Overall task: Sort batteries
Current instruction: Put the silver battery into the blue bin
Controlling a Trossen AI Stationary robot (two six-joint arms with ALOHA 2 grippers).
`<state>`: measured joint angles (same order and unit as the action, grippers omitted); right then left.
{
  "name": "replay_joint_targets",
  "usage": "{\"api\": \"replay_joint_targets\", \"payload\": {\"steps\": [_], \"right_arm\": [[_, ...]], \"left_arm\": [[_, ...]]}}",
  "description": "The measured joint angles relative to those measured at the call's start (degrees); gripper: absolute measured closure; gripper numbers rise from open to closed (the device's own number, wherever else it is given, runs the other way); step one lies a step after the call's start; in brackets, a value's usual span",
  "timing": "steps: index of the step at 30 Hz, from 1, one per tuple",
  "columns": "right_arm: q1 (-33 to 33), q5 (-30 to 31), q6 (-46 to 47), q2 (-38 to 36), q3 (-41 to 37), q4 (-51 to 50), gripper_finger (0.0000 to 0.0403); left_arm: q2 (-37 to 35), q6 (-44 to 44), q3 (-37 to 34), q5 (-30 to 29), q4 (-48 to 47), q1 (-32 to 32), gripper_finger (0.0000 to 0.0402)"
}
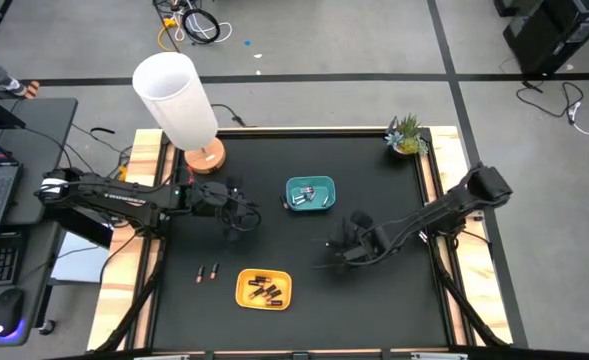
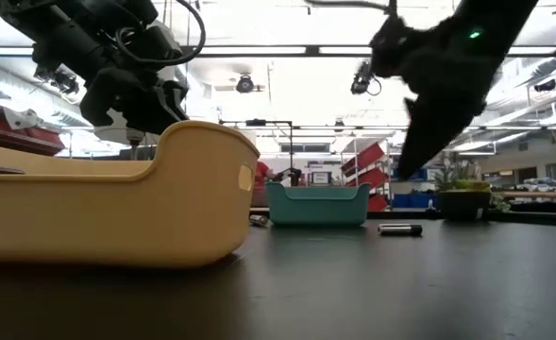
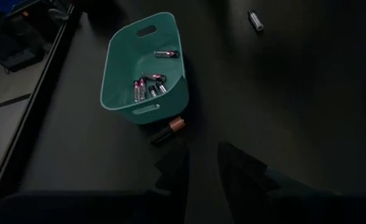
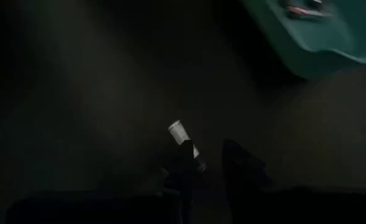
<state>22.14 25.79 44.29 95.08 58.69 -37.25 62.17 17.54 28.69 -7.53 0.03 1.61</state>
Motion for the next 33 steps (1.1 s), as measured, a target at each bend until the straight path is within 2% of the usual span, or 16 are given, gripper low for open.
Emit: {"api": "replay_joint_targets", "payload": {"steps": [4,9,14,24,29,33], "right_arm": [[-0.3,-3.8,-5.6,-3.1,-4.5,4.9,0.0330],[-3.8,-7.0,-10.1,-3.9,-12.9,18.6,0.0330],[-4.8,-7.5,-14.0,-3.9,-15.5,27.1,0.0330],[-5.0,-8.1,-20.1,0.8,-16.1,29.0,0.0330],[-5.9,-10.1,-20.0,3.5,-15.8,29.6,0.0332],[-6.4,-10.7,-19.0,3.4,-15.7,29.6,0.0367]], "left_arm": [[0.0,0.0,0.0,0.0,0.4,0.0,0.0303],[0.0,-0.1,0.0,0.4,2.0,0.0,0.0303],[0.0,-1.4,0.0,0.7,0.9,0.0,0.0303],[0.0,-3.1,0.0,0.6,-1.3,0.0,0.0303],[0.0,-3.7,0.0,0.6,-1.7,0.0,0.0303],[0.0,-4.1,0.0,0.4,-0.9,0.0,0.0303]]}}
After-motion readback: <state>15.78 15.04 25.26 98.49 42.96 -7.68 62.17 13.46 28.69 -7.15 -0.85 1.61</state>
